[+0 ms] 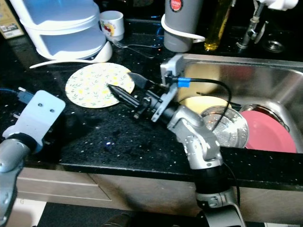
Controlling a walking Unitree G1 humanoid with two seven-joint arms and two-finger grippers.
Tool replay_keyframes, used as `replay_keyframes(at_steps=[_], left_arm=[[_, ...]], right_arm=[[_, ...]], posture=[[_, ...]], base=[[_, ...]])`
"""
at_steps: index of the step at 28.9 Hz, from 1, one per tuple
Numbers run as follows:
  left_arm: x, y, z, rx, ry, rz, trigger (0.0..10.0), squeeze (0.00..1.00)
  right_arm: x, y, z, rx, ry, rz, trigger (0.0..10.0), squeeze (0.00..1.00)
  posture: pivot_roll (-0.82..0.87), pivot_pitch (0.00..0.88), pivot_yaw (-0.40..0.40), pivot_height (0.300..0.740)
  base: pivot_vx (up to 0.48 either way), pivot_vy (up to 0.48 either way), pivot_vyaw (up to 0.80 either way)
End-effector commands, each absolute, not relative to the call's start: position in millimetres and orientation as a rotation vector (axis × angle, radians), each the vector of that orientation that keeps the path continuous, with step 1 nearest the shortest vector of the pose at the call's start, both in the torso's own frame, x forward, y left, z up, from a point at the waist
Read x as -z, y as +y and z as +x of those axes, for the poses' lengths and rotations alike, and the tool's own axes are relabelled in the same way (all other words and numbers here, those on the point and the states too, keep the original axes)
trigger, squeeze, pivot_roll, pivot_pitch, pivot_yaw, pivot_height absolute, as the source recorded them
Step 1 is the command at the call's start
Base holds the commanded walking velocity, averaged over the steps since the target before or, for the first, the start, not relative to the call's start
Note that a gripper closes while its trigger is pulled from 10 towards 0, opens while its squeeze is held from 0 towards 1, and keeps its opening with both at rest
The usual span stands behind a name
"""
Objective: Kitchen organization
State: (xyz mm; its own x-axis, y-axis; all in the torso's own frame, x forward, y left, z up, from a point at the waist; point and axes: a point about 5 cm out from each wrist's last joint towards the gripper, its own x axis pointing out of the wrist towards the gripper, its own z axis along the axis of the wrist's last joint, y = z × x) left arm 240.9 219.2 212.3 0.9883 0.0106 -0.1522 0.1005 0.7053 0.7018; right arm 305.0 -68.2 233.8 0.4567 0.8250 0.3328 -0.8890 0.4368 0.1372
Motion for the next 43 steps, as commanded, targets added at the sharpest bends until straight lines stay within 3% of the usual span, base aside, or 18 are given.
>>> replay_keyframes(at_steps=[1, 5, 7, 15, 24, 31, 38, 39, 40, 41, 43], left_arm=[[-215.7, 216.4, 245.8, 0.105, 0.127, 0.832, 10.0, 0.0], [-226.9, 215.5, 256.5, 0.142, 0.061, 0.887, 10.0, 0.0], [-234.5, 205.5, 272.9, 0.25, -0.04, 0.959, 10.0, 0.0], [-231.4, 190.7, 300.2, 0.414, -0.06, 1.071, 10.0, 0.0], [-223.6, 182.3, 304.2, 0.544, -0.004, 1.009, 10.0, 0.0], [-251.5, 168.3, 304.7, 0.57, -0.129, 0.96, 10.0, 0.0], [-248.7, 163.0, 301.5, 0.614, -0.085, 0.938, 10.0, 0.0], [-247.1, 162.9, 301.1, 0.621, -0.074, 0.932, 10.0, 1.0], [-240.8, 163.4, 299.2, 0.633, -0.029, 0.937, 10.0, 1.0], [-233.0, 164.2, 296.0, 0.652, 0.036, 0.947, 10.0, 0.0], [-230.3, 164.3, 294.0, 0.665, 0.072, 0.936, 10.0, 0.0]], right_arm=[[-232.4, -70.7, 307.0, -1.06, -0.222, 0.312, 10.0, 0.0], [-233.3, -71.4, 307.8, -1.054, -0.227, 0.315, 10.0, 0.0], [-233.3, -70.6, 309.1, -1.05, -0.228, 0.32, 10.0, 0.0], [-236.4, -70.8, 309.6, -1.038, -0.238, 0.319, 10.0, 0.0], [-237.6, -72.9, 309.8, -1.026, -0.243, 0.314, 10.0, 0.0], [-238.4, -74.3, 310.2, -1.022, -0.244, 0.311, 10.0, 0.0], [-238.7, -72.8, 310.3, -1.026, -0.244, 0.31, 10.0, 0.0], [-238.6, -72.6, 310.2, -1.026, -0.244, 0.31, 10.0, 0.0], [-238.4, -72.4, 309.9, -1.028, -0.244, 0.311, 10.0, 0.0], [-238.2, -72.1, 309.7, -1.029, -0.243, 0.311, 10.0, 0.0], [-238.2, -72.2, 309.7, -1.029, -0.243, 0.311, 10.0, 0.0]], posture=[[0.12, 0.072, -0.046, 0.732], [0.11, 0.068, -0.047, 0.732], [0.11, 0.062, -0.047, 0.732], [0.1, 0.056, -0.039, 0.732], [0.08, 0.057, -0.03, 0.732], [0.08, 0.054, -0.033, 0.732], [0.08, 0.052, -0.035, 0.732], [0.08, 0.048, -0.036, 0.732], [0.08, 0.048, -0.036, 0.732], [0.08, 0.047, -0.035, 0.732], [0.08, 0.047, -0.035, 0.732]], base=[[0.0, 0.0, 0.0], [0.0, 0.0, 0.0], [0.0, 0.0, 0.0], [0.0, 0.0, 0.0], [0.0, 0.0, 0.0], [0.0, 0.0, 0.0], [0.0, 0.0, 0.0], [0.0, 0.0, 0.0], [0.0, 0.0, 0.0], [0.0, 0.0, 0.0], [0.0, 0.0, 0.0]])
